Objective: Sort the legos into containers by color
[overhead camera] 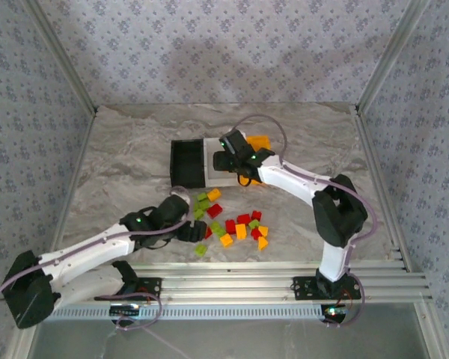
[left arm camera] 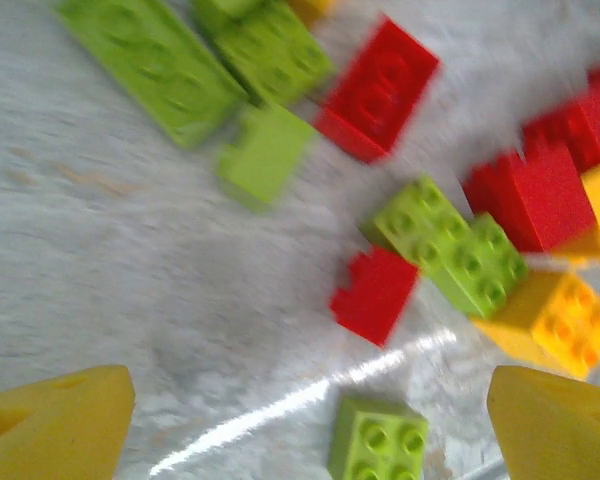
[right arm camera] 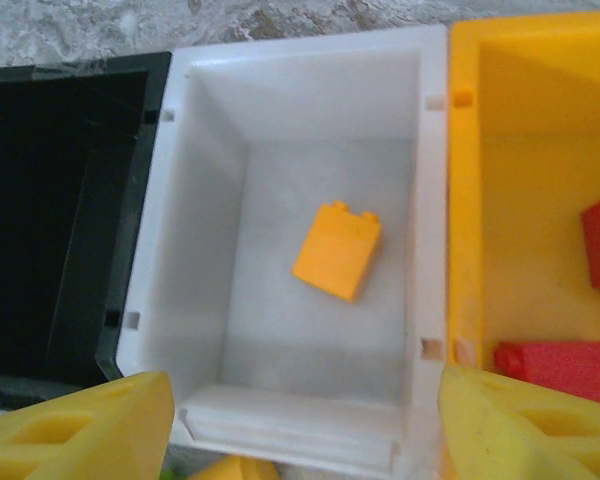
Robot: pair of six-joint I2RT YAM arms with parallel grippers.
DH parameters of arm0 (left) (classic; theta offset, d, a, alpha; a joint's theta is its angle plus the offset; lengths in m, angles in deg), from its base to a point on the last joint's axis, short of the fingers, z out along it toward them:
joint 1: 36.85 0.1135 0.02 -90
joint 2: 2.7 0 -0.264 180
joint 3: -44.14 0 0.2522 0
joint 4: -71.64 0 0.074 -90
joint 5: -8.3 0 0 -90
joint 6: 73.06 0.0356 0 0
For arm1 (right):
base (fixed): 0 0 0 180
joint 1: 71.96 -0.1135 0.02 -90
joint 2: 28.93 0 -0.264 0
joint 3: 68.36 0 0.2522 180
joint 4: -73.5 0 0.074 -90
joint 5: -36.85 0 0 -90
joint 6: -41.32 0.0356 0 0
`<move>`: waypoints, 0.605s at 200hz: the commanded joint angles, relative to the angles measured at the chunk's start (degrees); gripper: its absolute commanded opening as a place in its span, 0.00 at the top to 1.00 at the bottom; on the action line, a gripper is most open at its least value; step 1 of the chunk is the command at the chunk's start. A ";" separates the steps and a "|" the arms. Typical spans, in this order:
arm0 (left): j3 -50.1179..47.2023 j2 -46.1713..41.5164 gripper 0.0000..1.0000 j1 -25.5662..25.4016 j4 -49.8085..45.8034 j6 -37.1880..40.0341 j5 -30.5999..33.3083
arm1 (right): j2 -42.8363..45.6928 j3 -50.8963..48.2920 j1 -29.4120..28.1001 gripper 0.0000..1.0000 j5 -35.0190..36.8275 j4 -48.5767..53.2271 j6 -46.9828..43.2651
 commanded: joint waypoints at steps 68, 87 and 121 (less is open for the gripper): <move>3.89 19.03 0.28 -12.48 1.05 0.25 4.61 | 9.88 -11.74 0.70 0.27 1.71 -4.40 2.49; 4.73 21.69 0.35 -12.49 1.28 0.74 4.24 | 11.55 -12.85 0.87 0.27 1.89 -4.56 2.49; 5.24 23.55 0.47 -13.25 0.45 0.49 3.51 | 13.56 -15.00 1.46 0.27 2.33 -4.87 2.92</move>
